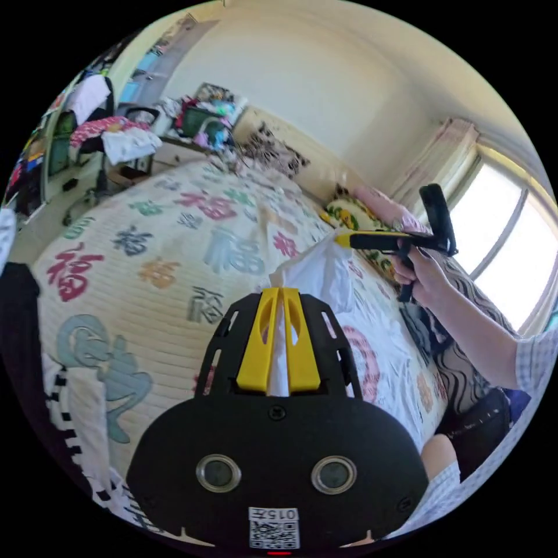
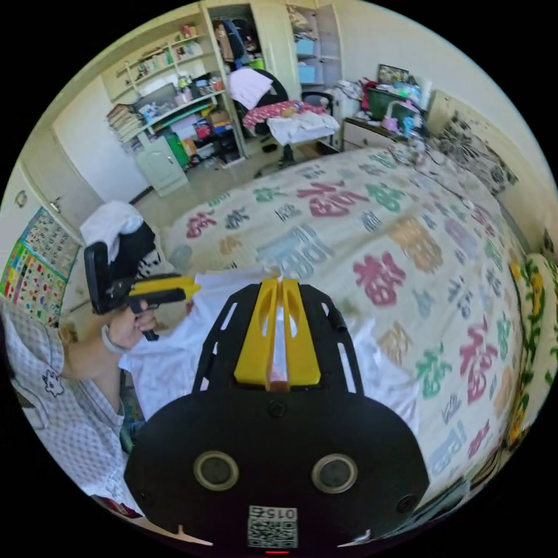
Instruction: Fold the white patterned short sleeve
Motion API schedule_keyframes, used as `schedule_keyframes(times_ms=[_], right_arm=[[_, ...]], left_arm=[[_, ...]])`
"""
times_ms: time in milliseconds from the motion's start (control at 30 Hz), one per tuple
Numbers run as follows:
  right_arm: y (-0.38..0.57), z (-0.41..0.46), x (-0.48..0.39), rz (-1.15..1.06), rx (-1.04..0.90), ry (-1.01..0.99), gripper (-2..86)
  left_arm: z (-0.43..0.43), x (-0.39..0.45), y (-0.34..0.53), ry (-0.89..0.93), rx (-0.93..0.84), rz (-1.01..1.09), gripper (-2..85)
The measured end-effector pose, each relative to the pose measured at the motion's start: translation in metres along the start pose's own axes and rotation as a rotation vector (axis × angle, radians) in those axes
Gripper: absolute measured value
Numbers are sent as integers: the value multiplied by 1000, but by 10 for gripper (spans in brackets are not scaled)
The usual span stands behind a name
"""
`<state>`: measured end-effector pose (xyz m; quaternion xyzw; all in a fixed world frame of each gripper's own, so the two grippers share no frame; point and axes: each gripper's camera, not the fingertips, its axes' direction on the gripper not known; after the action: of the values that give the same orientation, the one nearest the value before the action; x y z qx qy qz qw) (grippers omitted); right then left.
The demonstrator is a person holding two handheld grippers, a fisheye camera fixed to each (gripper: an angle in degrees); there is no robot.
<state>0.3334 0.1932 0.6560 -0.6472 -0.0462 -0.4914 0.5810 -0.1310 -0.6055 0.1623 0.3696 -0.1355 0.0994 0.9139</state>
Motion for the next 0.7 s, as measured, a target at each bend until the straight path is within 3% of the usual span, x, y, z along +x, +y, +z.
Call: schedule_keyframes(times_ms=[100, 233, 367, 433, 500, 700], right_arm=[[-60, 38, -13, -73, -61, -85, 7], [-101, 105, -42, -133, -200, -126, 34], [-110, 119, -70, -170, -226, 6, 77], [-110, 101, -81, -207, -171, 111, 84], [-102, 77, -80, -199, -127, 95, 87], [35, -29, -52, -115, -47, -226, 93]], left_arm=[[-36, -24, -5, -151, 106, -52, -5], [-48, -59, -4, -325, 97, -165, -5], [-51, -82, 2, -390, 70, -235, -4], [-54, -94, 5, -378, 56, -284, -1], [-56, -98, 6, -355, 25, -299, 6], [-94, -67, 16, -189, -174, -152, 59]])
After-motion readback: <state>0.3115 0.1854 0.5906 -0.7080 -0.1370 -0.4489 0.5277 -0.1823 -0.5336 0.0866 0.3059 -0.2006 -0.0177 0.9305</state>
